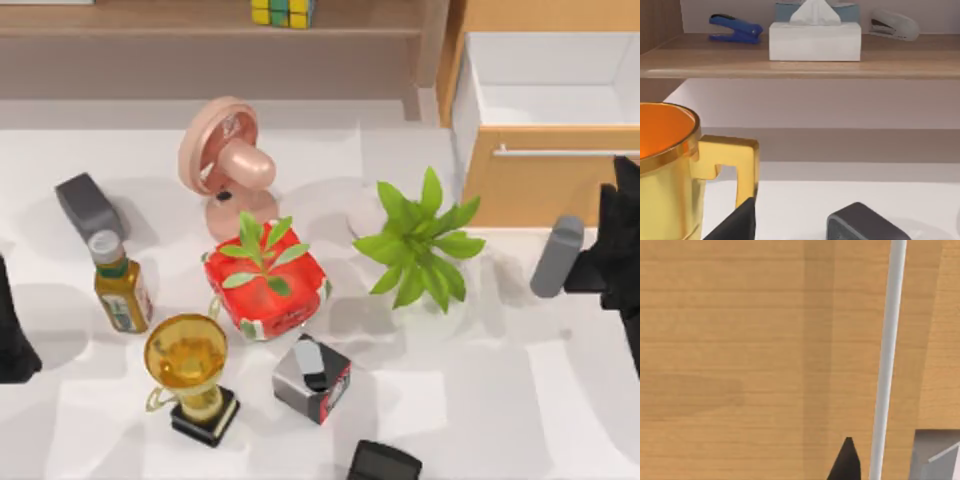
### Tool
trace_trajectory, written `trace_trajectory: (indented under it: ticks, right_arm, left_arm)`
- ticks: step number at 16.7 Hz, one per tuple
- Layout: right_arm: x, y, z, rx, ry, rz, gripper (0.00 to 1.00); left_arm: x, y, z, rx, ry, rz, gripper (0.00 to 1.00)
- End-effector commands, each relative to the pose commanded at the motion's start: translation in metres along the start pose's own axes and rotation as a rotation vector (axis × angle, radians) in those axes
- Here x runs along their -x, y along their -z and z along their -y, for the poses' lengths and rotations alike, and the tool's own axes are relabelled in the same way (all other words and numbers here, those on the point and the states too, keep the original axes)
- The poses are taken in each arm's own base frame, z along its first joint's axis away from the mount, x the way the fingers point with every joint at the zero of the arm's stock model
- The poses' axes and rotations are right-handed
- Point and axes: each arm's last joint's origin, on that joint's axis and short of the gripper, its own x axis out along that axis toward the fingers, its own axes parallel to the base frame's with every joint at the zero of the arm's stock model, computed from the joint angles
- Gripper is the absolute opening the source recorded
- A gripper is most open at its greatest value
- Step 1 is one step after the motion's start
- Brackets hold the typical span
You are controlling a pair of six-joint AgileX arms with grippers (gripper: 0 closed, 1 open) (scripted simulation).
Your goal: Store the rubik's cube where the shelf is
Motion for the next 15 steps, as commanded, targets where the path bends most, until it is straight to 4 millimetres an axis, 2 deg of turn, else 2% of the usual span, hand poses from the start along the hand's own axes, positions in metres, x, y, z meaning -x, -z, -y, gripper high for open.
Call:
trace_trajectory:
  ticks: [3, 4, 12, 15]
  right_arm:
    - [0.0000, 0.0000, 0.0000, 0.000, 0.000, 0.000, 0.02]
    - [0.0000, 0.0000, 0.0000, 0.000, 0.000, 0.000, 0.00]
    - [0.0004, -0.0001, -0.0001, 0.000, -0.001, 0.001, 0.00]
    - [-0.0067, -0.0008, 0.0013, -0.004, 0.009, 0.001, 0.00]
  left_arm:
    - [0.0000, 0.0000, 0.0000, 0.000, 0.000, 0.000, 1.00]
    - [0.0000, 0.0000, 0.0000, 0.000, 0.000, 0.000, 1.00]
    - [0.0000, 0.0000, 0.0000, 0.000, 0.000, 0.000, 1.00]
    - [0.0000, 0.0000, 0.0000, 0.000, 0.000, 0.000, 1.00]
